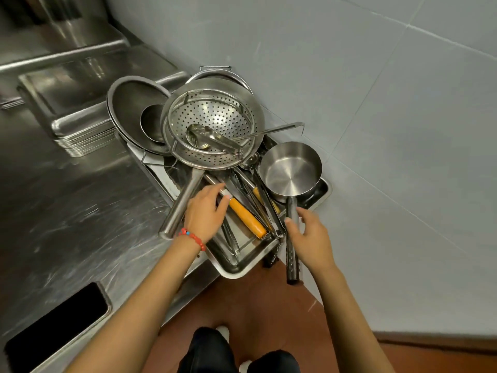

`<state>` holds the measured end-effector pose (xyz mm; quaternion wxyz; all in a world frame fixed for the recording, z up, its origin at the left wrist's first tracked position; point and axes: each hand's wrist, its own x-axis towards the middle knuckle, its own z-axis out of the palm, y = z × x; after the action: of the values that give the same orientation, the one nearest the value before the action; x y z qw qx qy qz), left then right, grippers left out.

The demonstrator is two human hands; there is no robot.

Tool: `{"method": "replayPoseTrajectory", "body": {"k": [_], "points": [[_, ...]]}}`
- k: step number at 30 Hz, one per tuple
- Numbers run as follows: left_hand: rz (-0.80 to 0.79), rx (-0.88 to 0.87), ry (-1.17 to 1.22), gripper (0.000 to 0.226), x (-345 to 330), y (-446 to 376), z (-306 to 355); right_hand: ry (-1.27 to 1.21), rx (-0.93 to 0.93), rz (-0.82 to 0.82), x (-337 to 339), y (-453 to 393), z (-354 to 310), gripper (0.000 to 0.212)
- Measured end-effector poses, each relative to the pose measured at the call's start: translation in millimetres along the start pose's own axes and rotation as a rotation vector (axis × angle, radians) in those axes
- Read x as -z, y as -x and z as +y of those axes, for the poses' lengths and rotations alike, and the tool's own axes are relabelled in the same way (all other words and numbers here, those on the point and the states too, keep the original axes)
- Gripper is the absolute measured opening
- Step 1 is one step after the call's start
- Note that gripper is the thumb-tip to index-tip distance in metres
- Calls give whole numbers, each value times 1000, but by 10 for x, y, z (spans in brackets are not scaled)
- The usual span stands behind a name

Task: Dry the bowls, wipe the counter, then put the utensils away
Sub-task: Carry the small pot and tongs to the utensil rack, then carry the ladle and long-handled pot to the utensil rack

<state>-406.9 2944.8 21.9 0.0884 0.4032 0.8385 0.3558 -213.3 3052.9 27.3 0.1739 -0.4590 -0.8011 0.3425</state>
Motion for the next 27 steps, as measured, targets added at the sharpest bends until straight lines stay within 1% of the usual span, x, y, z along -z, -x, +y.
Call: {"method": "replayPoseTrajectory", "body": {"k": [2,4,8,12,18,27], "points": [[6,-26,-153,39,-41,211,-1,106,82,-46,-4,69,17,44],[23,-11,-252,40,-72,434,7,180,170,-77,7,140,24,43],[79,75,-343,43,-83,920,28,265,363,-149,5,260,21,39],[156,176,-373,42,34,1406,24,285,505,-262,-92,390,-97,39],[276,367,-431,42,404,2126,-148,274,712,-408,-465,776,-535,44],[479,686,-447,41,1088,3566,-681,311,996,-653,-1312,1842,-1292,48]]}}
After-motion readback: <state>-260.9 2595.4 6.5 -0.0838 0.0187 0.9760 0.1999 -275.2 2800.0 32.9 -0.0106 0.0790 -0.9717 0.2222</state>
